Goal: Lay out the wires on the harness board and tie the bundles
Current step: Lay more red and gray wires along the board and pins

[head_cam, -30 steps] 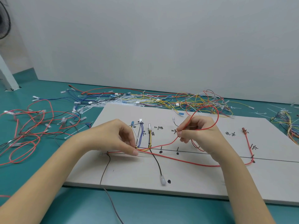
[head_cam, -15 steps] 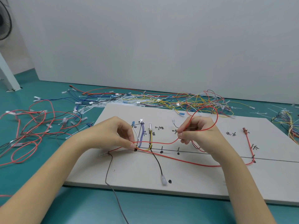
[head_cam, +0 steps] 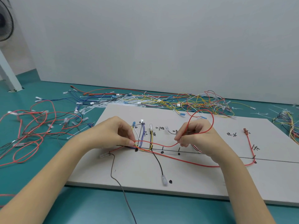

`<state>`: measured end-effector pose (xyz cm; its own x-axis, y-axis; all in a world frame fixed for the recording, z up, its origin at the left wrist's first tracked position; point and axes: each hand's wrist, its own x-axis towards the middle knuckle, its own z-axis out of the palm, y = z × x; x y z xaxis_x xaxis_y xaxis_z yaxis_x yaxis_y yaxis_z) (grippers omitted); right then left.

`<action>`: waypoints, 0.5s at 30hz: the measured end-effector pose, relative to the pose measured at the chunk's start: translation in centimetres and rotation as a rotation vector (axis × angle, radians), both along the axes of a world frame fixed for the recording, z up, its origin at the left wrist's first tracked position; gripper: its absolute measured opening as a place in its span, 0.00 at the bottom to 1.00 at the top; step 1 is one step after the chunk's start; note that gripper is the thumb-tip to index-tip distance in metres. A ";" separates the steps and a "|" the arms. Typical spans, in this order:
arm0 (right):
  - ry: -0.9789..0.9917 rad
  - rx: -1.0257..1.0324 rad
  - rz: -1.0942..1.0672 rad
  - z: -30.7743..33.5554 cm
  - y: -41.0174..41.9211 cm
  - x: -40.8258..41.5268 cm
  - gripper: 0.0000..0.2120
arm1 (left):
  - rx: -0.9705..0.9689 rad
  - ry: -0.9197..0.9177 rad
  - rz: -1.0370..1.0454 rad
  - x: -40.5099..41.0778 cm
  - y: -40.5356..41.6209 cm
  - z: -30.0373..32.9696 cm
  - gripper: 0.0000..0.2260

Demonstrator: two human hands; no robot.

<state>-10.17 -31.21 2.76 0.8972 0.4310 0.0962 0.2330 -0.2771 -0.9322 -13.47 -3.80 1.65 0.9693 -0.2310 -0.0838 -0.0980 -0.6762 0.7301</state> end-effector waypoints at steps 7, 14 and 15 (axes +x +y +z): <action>0.026 -0.008 0.025 0.0 0.0 -0.2 0.19 | 0.003 -0.018 0.019 -0.1 -0.8 -0.1 0.09; 0.038 -0.014 0.035 -0.1 0.0 -0.2 0.18 | 0.009 -0.021 0.034 -0.3 -1.0 -0.2 0.11; 0.039 -0.018 0.036 0.0 0.0 -0.2 0.18 | 0.012 -0.025 0.036 -0.3 -1.1 -0.3 0.11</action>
